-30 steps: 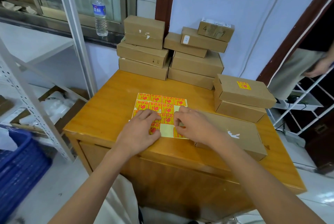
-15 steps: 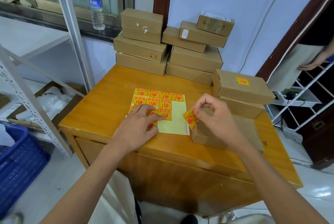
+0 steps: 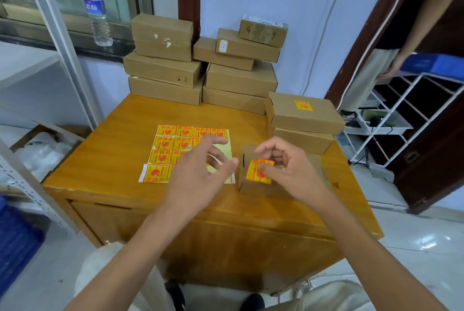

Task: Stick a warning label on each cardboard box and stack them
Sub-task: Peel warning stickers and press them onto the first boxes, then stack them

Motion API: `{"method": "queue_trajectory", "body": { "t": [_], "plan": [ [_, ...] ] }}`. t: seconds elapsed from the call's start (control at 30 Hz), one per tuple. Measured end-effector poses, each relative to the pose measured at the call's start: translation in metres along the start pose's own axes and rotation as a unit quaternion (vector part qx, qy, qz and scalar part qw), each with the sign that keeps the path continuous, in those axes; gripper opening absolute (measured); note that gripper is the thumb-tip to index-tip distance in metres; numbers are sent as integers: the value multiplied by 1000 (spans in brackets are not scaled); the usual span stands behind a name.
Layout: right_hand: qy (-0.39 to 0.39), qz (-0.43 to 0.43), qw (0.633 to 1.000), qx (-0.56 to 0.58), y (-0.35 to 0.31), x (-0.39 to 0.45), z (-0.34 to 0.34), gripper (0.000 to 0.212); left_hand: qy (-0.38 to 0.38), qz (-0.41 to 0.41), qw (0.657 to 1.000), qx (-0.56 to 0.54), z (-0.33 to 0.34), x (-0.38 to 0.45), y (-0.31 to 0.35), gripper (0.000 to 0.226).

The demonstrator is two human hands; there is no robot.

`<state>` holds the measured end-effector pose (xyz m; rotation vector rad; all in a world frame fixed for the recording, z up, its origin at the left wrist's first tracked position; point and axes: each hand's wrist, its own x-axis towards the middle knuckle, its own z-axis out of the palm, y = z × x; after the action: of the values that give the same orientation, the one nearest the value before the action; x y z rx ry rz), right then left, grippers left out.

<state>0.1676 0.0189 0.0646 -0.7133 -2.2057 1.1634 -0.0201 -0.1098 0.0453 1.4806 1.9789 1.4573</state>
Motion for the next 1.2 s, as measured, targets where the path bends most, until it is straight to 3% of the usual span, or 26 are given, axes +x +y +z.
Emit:
{"method": "queue_trajectory", "body": {
  "t": [0.1, 0.27, 0.4, 0.5, 0.6, 0.73, 0.9, 1.07, 1.2],
  "plan": [
    [16, 10, 1000, 16, 0, -8, -8, 28, -85, -26, 995, -43, 30, 4, 23, 44],
    [49, 60, 996, 47, 8, -19, -29, 31, -99, -32, 987, -120, 58, 11, 31, 38],
    [53, 120, 991, 18, 21, -30, -45, 8, -96, -41, 985, -136, 70, 16, 33, 36],
    [60, 137, 989, 11, 31, -35, -54, 19, -111, -50, 988, -92, 78, 22, 36, 31],
    [69, 147, 987, 5, 30, -25, -63, 23, -110, -38, 993, -31, 87, 41, 40, 7],
    [96, 138, 985, -27, 34, -3, -73, 23, -104, 2, 992, 75, 95, 77, 43, 22],
    [105, 123, 973, -167, 52, 12, -66, 28, -104, 27, 979, 176, 102, 85, 33, 30],
    [92, 137, 958, -235, 60, 12, -58, 27, -83, 31, 978, 186, 112, 77, 23, 32],
    [87, 160, 959, -218, 66, 14, -57, 23, -62, 32, 983, 172, 116, 75, 17, 31]
  ]
}}
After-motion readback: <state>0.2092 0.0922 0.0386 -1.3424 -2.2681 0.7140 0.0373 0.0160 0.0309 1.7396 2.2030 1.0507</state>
